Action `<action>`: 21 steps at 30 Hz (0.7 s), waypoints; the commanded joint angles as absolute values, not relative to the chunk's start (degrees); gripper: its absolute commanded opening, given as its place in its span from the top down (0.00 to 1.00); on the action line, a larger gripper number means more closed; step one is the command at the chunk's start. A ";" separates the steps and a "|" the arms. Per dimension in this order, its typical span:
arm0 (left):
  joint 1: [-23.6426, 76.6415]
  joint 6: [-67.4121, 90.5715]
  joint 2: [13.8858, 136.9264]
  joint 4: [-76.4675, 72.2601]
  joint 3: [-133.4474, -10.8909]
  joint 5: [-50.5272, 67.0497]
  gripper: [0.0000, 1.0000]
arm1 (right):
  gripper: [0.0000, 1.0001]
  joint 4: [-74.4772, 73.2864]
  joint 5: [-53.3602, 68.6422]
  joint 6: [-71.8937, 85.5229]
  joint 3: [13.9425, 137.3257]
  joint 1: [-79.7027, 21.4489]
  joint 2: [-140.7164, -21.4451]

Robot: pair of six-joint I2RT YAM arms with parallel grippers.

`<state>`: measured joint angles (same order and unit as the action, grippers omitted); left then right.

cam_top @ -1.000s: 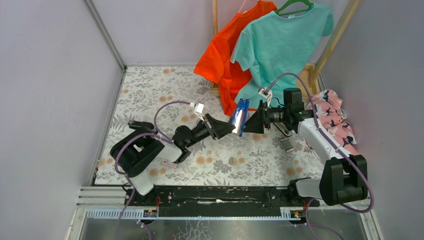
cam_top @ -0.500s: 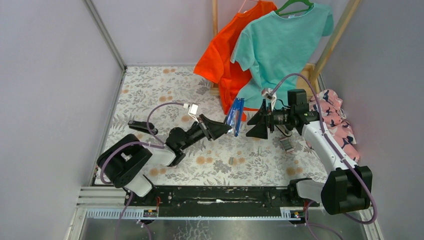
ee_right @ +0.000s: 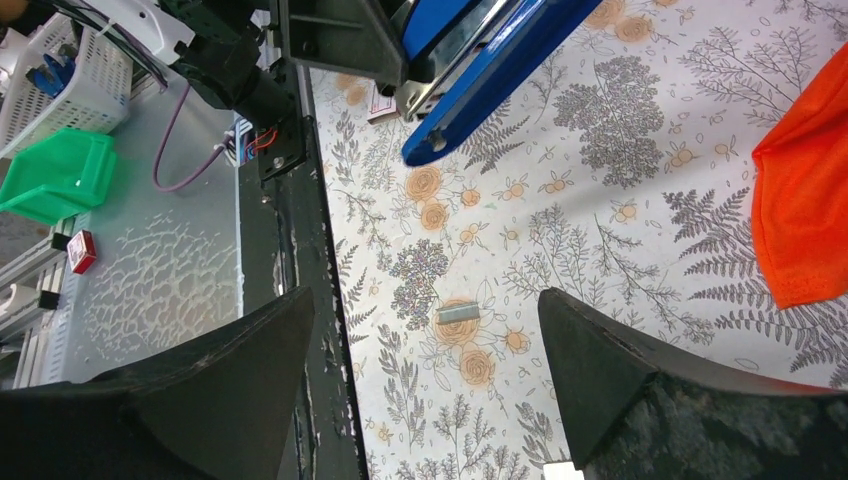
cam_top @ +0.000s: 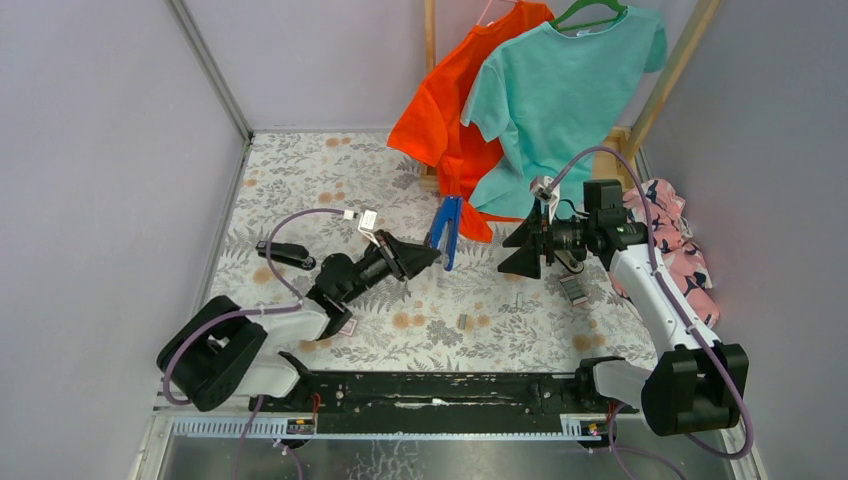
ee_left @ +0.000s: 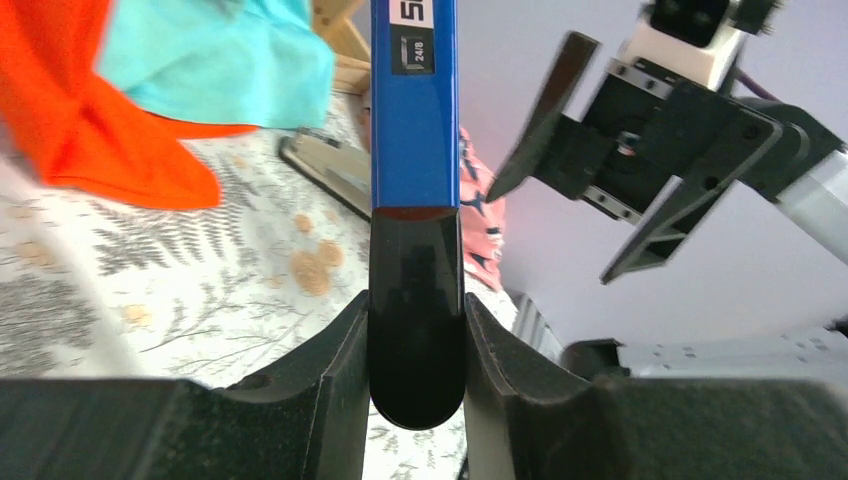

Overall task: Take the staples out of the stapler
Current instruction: Place the stapler at the center of the board.

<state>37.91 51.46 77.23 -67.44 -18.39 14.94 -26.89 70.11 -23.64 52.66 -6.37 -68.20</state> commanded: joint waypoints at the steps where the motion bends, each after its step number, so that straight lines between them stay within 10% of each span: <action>1: 34.86 46.94 72.07 -60.20 -18.80 12.11 1.00 | 0.10 -27.86 69.39 -25.20 55.39 -5.38 -65.87; 21: 23.37 33.13 73.96 -19.62 -32.38 -6.50 1.00 | 0.10 -28.12 68.60 -25.07 55.68 -3.87 -64.96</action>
